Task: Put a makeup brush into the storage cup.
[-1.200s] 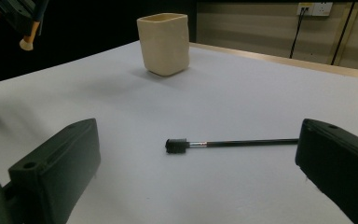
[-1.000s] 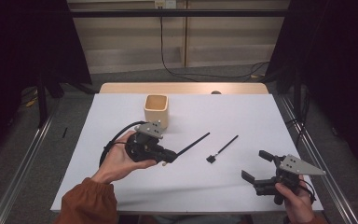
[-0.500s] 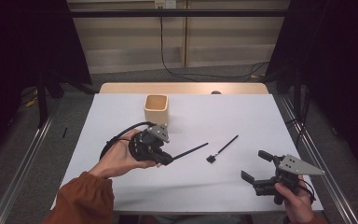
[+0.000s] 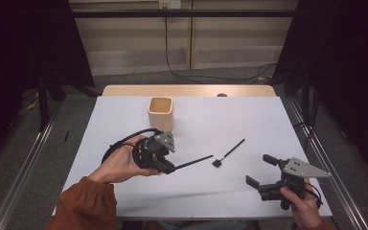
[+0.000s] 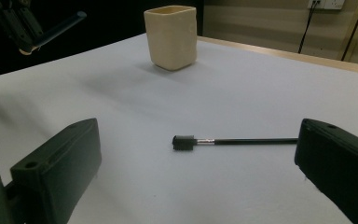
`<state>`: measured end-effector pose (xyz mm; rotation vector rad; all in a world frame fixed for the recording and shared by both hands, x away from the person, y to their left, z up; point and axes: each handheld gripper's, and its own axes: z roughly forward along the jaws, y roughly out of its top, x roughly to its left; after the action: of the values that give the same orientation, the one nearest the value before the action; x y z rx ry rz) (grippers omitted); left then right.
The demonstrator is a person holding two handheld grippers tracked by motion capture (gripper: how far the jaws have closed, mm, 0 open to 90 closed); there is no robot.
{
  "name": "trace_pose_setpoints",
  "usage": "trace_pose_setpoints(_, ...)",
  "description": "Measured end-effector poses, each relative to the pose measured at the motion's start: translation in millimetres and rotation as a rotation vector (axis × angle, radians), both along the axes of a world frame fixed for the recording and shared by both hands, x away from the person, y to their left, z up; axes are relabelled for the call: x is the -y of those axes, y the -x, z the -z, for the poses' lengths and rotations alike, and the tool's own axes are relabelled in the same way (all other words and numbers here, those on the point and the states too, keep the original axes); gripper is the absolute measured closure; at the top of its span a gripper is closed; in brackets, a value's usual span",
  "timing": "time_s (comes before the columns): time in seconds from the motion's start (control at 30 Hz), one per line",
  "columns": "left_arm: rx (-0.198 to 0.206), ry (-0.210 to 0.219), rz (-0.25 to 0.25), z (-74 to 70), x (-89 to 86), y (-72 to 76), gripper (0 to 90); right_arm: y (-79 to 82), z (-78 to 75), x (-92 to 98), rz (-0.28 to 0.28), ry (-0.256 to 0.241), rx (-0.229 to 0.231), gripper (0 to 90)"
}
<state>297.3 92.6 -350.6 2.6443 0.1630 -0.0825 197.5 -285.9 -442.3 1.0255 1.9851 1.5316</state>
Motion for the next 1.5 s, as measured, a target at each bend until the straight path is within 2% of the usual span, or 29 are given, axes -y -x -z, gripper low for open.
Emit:
trace_pose_setpoints(0.07,-0.007,-0.035,0.003,4.2,-0.1,-1.3,84.1,0.7,-0.2,-0.4,-0.005,-0.001,0.002,0.0)
trace_pose_setpoints(0.2,-0.015,-0.047,-0.005,10.9,-0.9,-1.7,84.1,1.1,-0.6,0.1,-0.001,-0.002,0.007,0.0)
trace_pose_setpoints(0.23,-0.020,-0.059,0.007,11.4,-1.5,-3.1,84.1,0.9,-0.9,0.0,-0.001,-0.002,0.009,0.0)
trace_pose_setpoints(0.37,-0.007,-0.040,-0.009,11.8,-2.3,-3.6,84.1,1.2,-3.3,-0.9,-0.010,-0.011,0.018,0.0)
trace_pose_setpoints(0.43,-0.021,-0.040,-0.003,12.7,-1.1,-4.0,84.1,-0.5,-5.9,-0.8,-0.016,-0.023,0.018,0.0)
trace_pose_setpoints(0.53,-0.020,-0.061,0.013,14.2,1.6,-3.6,84.2,-6.4,-13.0,-1.4,-0.015,-0.026,0.028,0.0)
trace_pose_setpoints(0.83,-0.020,-0.054,0.008,13.8,4.6,-5.0,84.1,-19.7,-38.8,-7.2,-0.069,-0.033,0.077,0.0)
trace_pose_setpoints(0.93,-0.024,-0.059,0.011,12.7,4.2,-6.1,84.1,-24.3,-46.7,-10.8,-0.074,-0.028,0.110,0.0)
trace_pose_setpoints(0.97,-0.022,-0.060,0.009,12.6,4.3,-5.8,84.1,-25.9,-49.4,-12.5,-0.085,-0.030,0.106,0.0)
trace_pose_setpoints(1.07,-0.016,-0.060,0.017,12.1,5.3,-4.1,84.1,-30.8,-54.9,-18.9,-0.100,-0.015,0.108,0.0)
trace_pose_setpoints(1.13,-0.020,-0.060,0.015,12.1,6.4,-3.1,84.1,-34.2,-56.5,-24.2,-0.093,0.026,0.108,0.0)
trace_pose_setpoints(1.23,-0.017,-0.065,0.024,12.5,8.4,-2.6,84.1,-38.4,-57.7,-31.4,-0.140,0.025,0.083,0.0)
trace_pose_setpoints(1.27,-0.027,-0.070,0.025,12.3,9.0,-2.0,84.1,-39.3,-58.6,-33.5,-0.158,0.036,0.074,0.0)
trace_pose_setpoints(1.43,-0.019,-0.082,0.042,12.2,9.1,-1.1,84.1,-42.3,-61.7,-42.8,-0.226,0.073,0.050,0.0)
trace_pose_setpoints(1.5,-0.019,-0.080,0.036,12.6,9.2,-0.1,84.2,-44.7,-63.3,-46.5,-0.237,0.099,0.043,0.0)
